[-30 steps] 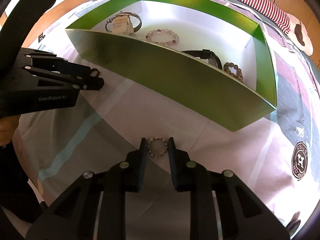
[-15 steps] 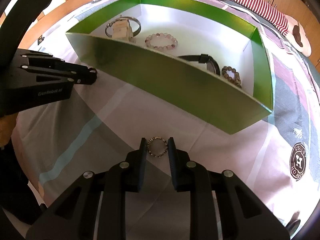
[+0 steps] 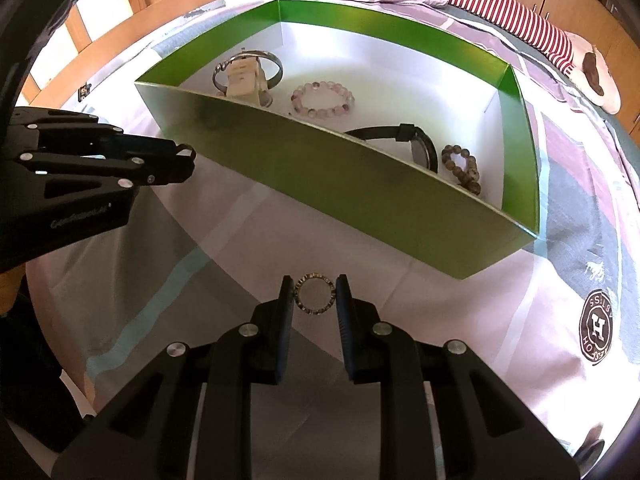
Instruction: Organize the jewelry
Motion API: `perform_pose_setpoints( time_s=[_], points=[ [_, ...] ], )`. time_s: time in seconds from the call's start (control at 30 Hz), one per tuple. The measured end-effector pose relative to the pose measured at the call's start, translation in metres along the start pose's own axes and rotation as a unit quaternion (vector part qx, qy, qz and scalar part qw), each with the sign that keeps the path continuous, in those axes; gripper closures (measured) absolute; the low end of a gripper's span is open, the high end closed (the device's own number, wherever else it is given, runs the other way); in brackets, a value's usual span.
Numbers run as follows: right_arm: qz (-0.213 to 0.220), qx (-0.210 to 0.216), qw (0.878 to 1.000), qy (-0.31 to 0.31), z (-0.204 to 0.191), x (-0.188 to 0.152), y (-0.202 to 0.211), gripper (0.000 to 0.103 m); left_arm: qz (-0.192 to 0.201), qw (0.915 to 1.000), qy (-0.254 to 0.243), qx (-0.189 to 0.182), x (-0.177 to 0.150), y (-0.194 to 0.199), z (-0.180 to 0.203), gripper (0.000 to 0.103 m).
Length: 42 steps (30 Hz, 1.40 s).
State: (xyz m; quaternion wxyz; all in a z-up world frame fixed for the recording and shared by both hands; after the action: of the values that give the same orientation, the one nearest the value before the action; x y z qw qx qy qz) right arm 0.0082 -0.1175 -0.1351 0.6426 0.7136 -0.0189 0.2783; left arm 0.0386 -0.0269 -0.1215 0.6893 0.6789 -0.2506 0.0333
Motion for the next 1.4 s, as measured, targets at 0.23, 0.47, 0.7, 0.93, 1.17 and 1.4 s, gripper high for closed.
perform_pose_setpoints(
  time_s=[0.23,0.47,0.7,0.93,1.17,1.4],
  points=[
    [-0.005,-0.004,1.0,0.003,0.001,-0.001,-0.006,0.081,-0.003,0.9999,-0.013,-0.003,-0.002,-0.003,0.008,0.083],
    [-0.007,-0.008,1.0,0.003,-0.001,0.001,-0.009,0.081,-0.008,0.9996,-0.027,-0.005,-0.005,-0.008,0.015,0.083],
    [-0.009,-0.015,1.0,-0.001,-0.004,0.001,-0.012,0.081,-0.013,0.9991,-0.04,-0.007,-0.009,-0.012,0.024,0.083],
    [0.001,-0.031,0.999,-0.019,0.001,0.004,-0.011,0.081,-0.015,0.9986,-0.05,-0.01,-0.012,-0.014,0.032,0.083],
    [-0.018,-0.029,0.999,-0.027,0.01,-0.001,-0.013,0.055,-0.02,0.9977,-0.063,-0.016,-0.015,-0.018,0.039,0.075],
    [-0.024,-0.018,1.0,-0.01,-0.001,-0.004,-0.019,0.053,-0.023,0.9977,-0.061,-0.018,-0.015,-0.02,0.036,0.059]
  ],
)
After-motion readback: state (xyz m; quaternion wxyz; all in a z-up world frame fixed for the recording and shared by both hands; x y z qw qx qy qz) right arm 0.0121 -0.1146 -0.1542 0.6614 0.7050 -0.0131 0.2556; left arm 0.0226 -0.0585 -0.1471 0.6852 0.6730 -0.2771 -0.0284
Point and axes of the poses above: each gripper's, at about its wrist camera, not at the fingertips, and y roughly against the way its jaws point, z to its right, x to its top, the point moved 10 cm from there along -y, roughly the way its jaws point, and after that the axes turned 1 degree about -z, right-handed, at the moved point
